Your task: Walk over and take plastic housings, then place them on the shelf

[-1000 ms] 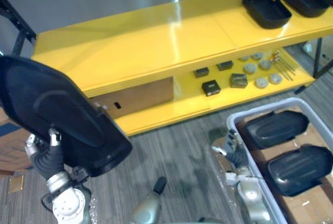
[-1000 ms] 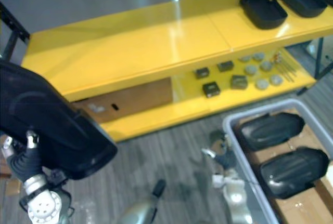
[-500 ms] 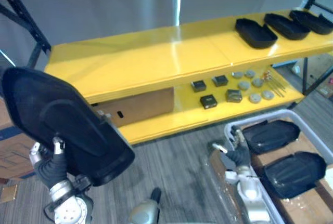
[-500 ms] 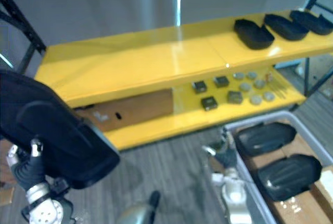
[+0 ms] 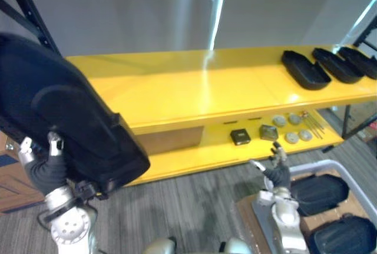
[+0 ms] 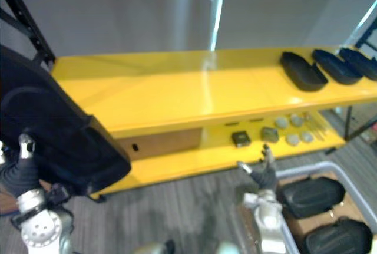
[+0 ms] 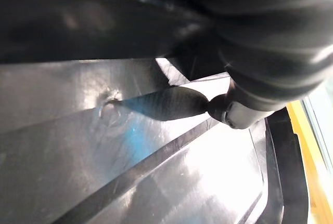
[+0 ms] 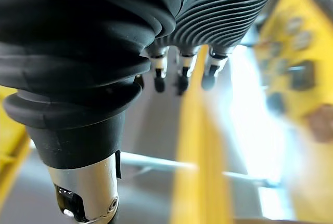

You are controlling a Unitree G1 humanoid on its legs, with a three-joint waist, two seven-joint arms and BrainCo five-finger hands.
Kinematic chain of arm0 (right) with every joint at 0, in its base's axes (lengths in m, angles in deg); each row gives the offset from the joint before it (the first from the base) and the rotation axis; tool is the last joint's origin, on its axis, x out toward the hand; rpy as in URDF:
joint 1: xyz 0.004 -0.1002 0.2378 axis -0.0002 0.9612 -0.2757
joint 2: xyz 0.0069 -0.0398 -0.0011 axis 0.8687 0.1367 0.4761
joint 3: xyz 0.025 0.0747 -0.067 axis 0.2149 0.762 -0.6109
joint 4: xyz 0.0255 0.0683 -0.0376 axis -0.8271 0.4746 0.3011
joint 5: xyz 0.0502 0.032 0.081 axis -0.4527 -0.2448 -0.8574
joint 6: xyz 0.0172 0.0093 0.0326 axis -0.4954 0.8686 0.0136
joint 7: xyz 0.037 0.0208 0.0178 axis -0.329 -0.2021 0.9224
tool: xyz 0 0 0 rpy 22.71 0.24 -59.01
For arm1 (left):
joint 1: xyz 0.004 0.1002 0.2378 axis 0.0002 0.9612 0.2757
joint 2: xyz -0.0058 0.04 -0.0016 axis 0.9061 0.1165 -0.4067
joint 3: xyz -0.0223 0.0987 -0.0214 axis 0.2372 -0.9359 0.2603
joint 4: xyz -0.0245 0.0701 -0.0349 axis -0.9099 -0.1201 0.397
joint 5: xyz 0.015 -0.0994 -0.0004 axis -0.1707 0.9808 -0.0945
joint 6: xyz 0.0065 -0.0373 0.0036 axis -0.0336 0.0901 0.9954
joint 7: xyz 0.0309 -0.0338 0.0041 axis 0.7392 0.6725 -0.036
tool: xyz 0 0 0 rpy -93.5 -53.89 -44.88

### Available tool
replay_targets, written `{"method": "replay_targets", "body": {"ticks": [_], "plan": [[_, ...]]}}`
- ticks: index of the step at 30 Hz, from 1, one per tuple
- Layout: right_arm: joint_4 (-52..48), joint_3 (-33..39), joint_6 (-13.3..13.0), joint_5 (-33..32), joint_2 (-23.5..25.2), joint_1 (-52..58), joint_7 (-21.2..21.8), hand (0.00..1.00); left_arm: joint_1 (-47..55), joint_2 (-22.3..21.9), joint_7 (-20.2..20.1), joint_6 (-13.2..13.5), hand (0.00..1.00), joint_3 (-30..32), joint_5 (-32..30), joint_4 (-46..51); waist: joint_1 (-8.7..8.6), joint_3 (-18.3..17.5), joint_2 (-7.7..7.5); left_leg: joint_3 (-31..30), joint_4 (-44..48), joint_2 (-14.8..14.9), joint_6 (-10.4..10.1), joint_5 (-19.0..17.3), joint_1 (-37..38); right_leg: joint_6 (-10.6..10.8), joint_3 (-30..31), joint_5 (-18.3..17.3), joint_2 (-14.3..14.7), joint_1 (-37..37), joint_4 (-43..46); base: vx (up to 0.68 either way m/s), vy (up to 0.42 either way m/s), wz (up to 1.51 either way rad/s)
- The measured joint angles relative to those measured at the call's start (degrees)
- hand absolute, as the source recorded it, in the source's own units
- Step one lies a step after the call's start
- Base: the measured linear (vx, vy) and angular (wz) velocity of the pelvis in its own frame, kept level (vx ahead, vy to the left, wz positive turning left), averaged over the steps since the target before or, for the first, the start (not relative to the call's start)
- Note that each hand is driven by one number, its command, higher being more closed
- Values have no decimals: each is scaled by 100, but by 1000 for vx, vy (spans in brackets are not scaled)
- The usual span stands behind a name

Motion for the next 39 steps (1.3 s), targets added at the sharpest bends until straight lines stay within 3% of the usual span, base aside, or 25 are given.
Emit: {"method": "replay_targets", "body": {"ticks": [1,2,4,5,6,9,12,13,24,26,30,33,39], "plan": [[-65,-5,-7,-58,-2,11,10,0,55,-17,-8,-1,100,-18,0,27,11,-53,-48,-8,41,-7,-57,-85,6,-28,-7,119,-16,25,-116,280,-322,33],[-197,12,-2,-79,-34,1,11,0,197,-60,-26,-4,100,-7,-8,143,50,-215,-255,110,243,-13,-224,-420,3,376,-122,356,-150,292,-516,300,-361,21],[-210,96,36,-96,-175,-55,7,0,268,-291,-56,-61,100,-95,-16,137,72,-294,-7,532,389,386,-319,-523,-79,259,-424,342,38,475,-645,268,-333,38],[-204,214,101,-105,-328,-65,-45,0,339,-551,-123,-78,100,-152,-235,137,57,-433,206,1069,200,704,-457,-406,-27,216,-550,322,180,539,-730,287,-273,37],[-193,259,141,-121,-374,-100,-68,0,384,-643,-157,-78,100,-136,-243,138,146,-507,330,1170,-61,775,-507,-300,109,191,-548,328,228,586,-840,244,-208,16],[-177,280,156,-39,-376,-185,-278,0,371,-679,-168,-60,100,-137,-213,134,151,-604,483,1355,-483,828,-576,-35,276,138,-624,353,273,748,-1141,189,-113,7],[-70,378,157,-53,-272,-131,-357,0,321,-647,-202,58,100,-245,-209,99,51,-597,454,1553,-726,821,-576,118,401,138,-776,356,247,993,-1395,112,-30,18],[-130,591,-7,-71,195,-14,-277,0,126,-208,-328,259,100,-307,-231,-245,-233,-336,222,2115,-1437,580,-414,557,599,264,-978,755,30,1321,-2029,54,-7,11],[-139,591,-84,-73,197,-17,-504,0,126,-208,-404,269,100,-290,-203,-239,-238,-331,214,2112,-1427,578,-413,558,608,266,-982,758,26,1337,-2031,0,0,0],[-169,602,-116,-69,173,-118,-597,0,92,-188,-432,315,100,-293,-175,-209,-244,-230,186,2112,-1394,575,-414,557,590,266,-979,758,18,1319,-2014,0,0,0],[-165,648,-166,-50,-318,-1251,-1133,0,-1019,118,-160,470,100,-371,-155,-205,-260,405,153,2070,-881,568,-405,554,-233,211,-944,888,-15,594,-1755,-141,-10,4],[-142,667,-240,-50,-778,-2117,-1528,0,-1761,265,202,473,100,-475,-172,-302,-275,933,231,2084,-602,571,-394,560,-545,191,-838,1007,-14,318,-1664,-168,-11,-9],[-39,686,-246,-47,-1138,-2885,-1874,0,-2282,260,498,522,100,-606,-218,-439,-305,1396,344,2218,-252,606,-349,532,-926,165,-630,992,8,-174,-1312,-59,-16,-15]]}}
